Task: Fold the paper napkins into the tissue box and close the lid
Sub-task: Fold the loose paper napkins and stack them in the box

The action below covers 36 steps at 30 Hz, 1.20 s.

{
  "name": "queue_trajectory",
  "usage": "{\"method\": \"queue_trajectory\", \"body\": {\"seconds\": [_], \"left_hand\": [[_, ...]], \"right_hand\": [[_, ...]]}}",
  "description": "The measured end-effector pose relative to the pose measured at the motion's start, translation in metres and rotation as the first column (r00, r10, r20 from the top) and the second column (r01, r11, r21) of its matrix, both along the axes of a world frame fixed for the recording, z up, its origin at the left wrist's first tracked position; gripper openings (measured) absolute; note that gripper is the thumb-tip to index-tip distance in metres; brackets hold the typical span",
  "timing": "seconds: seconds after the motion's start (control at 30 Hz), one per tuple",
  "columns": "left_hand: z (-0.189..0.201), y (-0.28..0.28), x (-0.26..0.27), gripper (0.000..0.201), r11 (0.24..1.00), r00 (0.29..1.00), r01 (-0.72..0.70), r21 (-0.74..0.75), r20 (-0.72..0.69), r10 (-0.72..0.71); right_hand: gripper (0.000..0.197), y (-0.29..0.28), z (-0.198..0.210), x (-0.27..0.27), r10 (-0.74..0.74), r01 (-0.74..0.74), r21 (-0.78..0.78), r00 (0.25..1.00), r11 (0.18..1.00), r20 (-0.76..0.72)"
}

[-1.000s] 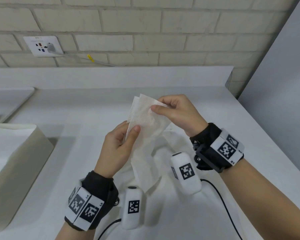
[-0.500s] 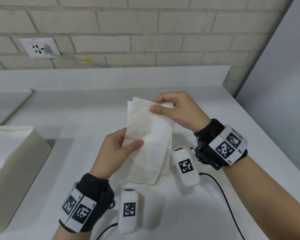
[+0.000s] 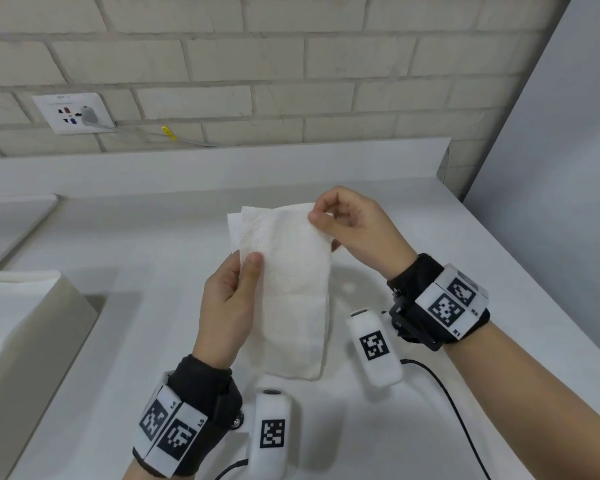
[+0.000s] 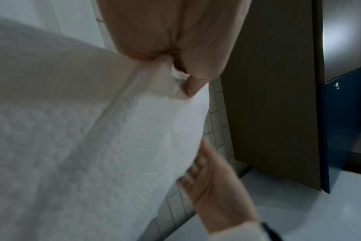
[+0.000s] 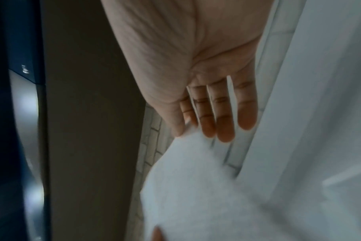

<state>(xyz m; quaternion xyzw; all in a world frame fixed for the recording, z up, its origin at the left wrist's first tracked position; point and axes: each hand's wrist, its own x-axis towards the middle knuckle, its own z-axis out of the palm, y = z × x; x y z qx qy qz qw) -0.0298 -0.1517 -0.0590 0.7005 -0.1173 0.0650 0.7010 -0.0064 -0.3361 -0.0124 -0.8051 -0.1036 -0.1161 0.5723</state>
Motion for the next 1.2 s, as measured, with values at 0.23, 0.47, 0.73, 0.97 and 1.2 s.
{"method": "queue_trajectory", "body": {"seconds": [0.23,0.47,0.73,0.97,1.2], "left_hand": [[-0.004,0.010,0.005,0.025,0.989,0.989,-0.143,-0.031,-0.051,0.141],[-0.011,0.011,0.009,0.014,0.987,0.987,-0.155,-0.047,-0.045,0.153],[-0.011,0.012,0.004,0.049,0.988,0.989,-0.149,-0.040,0.000,0.149],[-0.016,0.011,0.009,0.044,0.988,0.987,-0.144,0.059,0.079,0.140],[-0.017,0.011,0.008,0.043,0.989,0.989,-0.147,0.023,-0.026,0.147]], "right_hand": [[0.047,-0.051,-0.061,0.016,-0.297,-0.089,-0.707,0.866,0.701,-0.402],[0.073,-0.050,-0.080,0.011,-0.396,-0.205,-0.817,0.794,0.539,-0.461],[0.075,-0.049,-0.076,0.008,-0.470,-0.127,-0.794,0.746,0.595,-0.472],[0.053,-0.055,-0.078,0.007,-0.356,-0.150,-0.656,0.740,0.740,-0.570],[0.034,-0.059,-0.071,0.009,-0.334,-0.034,-0.632,0.826,0.774,-0.454]]}}
